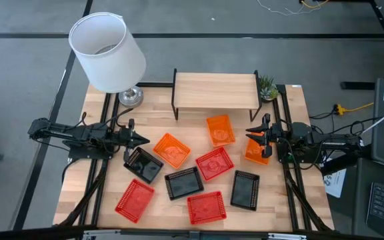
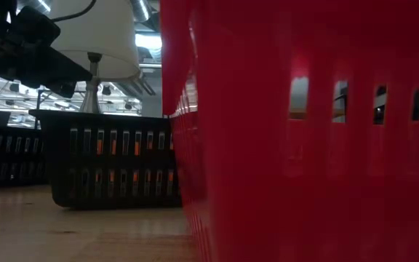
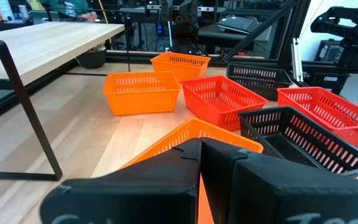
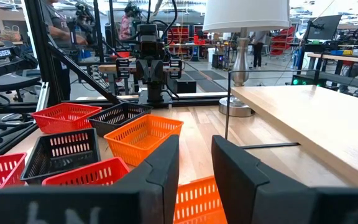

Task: Stack baskets on shelf by color

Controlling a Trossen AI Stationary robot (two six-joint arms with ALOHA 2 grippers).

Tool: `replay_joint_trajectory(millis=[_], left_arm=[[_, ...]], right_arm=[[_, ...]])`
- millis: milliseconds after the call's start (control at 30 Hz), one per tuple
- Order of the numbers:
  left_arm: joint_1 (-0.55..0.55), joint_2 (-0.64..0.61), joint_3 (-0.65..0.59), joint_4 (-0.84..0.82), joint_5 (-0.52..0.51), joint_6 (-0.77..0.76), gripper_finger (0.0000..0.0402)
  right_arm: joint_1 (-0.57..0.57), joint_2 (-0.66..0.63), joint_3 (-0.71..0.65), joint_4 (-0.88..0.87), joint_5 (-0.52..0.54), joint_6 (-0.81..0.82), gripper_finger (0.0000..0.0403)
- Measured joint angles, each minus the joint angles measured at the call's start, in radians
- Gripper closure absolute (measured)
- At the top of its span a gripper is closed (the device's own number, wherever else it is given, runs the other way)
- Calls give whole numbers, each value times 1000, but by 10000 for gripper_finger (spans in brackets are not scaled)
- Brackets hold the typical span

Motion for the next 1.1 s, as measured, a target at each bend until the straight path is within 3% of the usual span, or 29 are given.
replay_joint_trajectory(millis=[233,433,633,767,900,1100], left_arm=[[0,0,0,0,0,0,401],[0,0,0,34,-4,10,401],[1,0,0,310,-8,95,401],[1,0,0,507,-7,217,401],[1,0,0,675,-26,362,401],[1,0,0,707,-210,502,401]], right_arm=[[0,0,0,37,-34,130,307],[0,0,0,284,-152,80,307],[0,0,0,640,-274,-83,307],[0,0,8,739,-292,-127,307],[0,11,109,587,-191,-150,307],[0,120,437,-8,99,-19,307]])
